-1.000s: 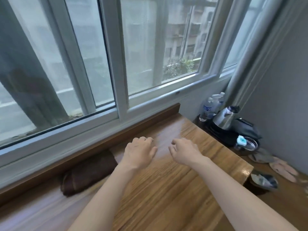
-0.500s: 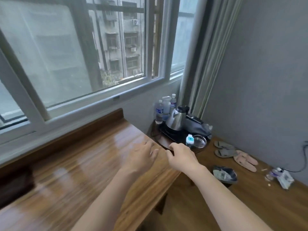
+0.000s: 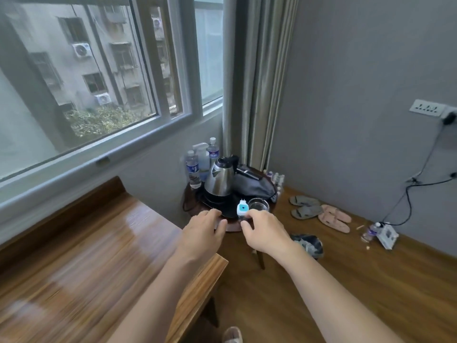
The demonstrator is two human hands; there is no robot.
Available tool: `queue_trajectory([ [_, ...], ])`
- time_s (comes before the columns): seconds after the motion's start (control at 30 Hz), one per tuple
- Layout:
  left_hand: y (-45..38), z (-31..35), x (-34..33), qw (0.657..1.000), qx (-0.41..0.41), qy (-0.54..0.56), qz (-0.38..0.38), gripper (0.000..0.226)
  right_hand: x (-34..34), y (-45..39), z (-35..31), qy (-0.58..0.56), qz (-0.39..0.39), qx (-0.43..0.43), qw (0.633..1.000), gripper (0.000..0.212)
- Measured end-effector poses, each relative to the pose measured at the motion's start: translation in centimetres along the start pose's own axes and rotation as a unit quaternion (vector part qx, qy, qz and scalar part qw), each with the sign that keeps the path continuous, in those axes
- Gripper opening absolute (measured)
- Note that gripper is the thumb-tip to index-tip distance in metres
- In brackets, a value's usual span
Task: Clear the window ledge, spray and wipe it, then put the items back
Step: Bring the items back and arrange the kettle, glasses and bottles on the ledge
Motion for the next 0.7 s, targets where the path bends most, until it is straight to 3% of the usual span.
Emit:
queue_trajectory([
  [0.3, -10.8, -0.3, -1.6, 1.000, -0.002, 0.017, 0.014, 0.044, 3.2, -8.9, 4.5, 0.000, -0.008, -0.013, 1.000, 0.033],
  [0.7, -22.3, -2.1, -5.4, 0.998, 0.027, 0.052, -0.008, 0.047, 5.2, -21.1, 6.2, 0.021, -0.039, 0.018, 0.999, 0.042],
])
Point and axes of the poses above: each hand's wrist, its own y-axis away from the middle knuckle, its own x-axis out of the back of the hand, z = x × y, the point moved 10 cm from there along -y, towards the middle knuckle, and after that the axes turned 9 degrees about -z, right-handed, at the moved point
